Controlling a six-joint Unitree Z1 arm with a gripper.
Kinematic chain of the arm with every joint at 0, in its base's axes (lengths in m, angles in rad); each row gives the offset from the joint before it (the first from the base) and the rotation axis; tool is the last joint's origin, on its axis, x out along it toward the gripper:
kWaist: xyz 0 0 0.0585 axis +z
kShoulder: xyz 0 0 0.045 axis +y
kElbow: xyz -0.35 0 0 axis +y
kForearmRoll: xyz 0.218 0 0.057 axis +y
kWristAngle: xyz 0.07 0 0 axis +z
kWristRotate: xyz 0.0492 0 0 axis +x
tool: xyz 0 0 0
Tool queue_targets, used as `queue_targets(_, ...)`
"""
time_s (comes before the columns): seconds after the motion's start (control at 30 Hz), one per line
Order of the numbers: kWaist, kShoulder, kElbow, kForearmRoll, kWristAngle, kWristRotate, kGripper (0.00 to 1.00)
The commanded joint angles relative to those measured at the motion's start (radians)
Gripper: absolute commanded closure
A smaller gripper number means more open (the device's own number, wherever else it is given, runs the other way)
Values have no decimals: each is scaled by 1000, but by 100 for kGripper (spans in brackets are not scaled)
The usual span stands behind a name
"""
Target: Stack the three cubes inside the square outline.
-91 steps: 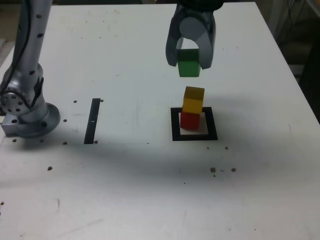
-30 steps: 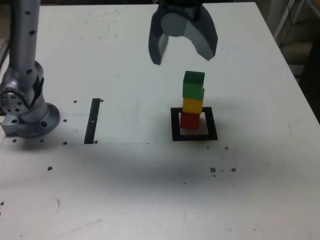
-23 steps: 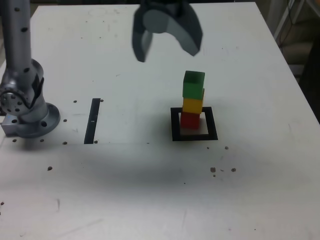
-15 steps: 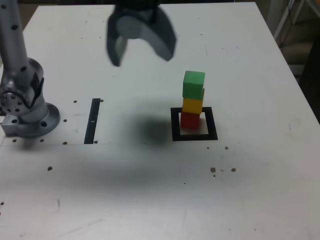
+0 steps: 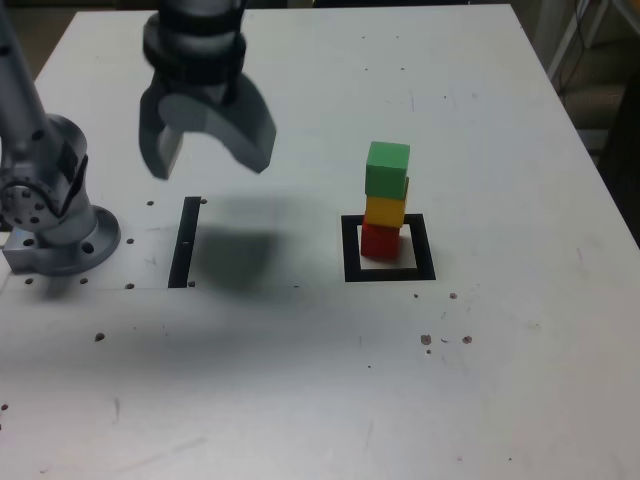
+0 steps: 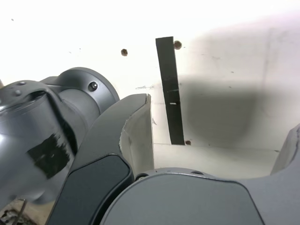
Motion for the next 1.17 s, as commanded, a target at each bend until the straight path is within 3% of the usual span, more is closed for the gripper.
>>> queue_targets(0.0, -1, -7, 31, -29, -7, -6, 0)
queue_targets(0.2, -1, -7, 163, -160, -35, -25, 0)
queue_targets(0.4, -1, -7, 231, -228, -46, -32, 0)
queue_targets(1.13, -1, -17, 248, -227, -49, -30, 0)
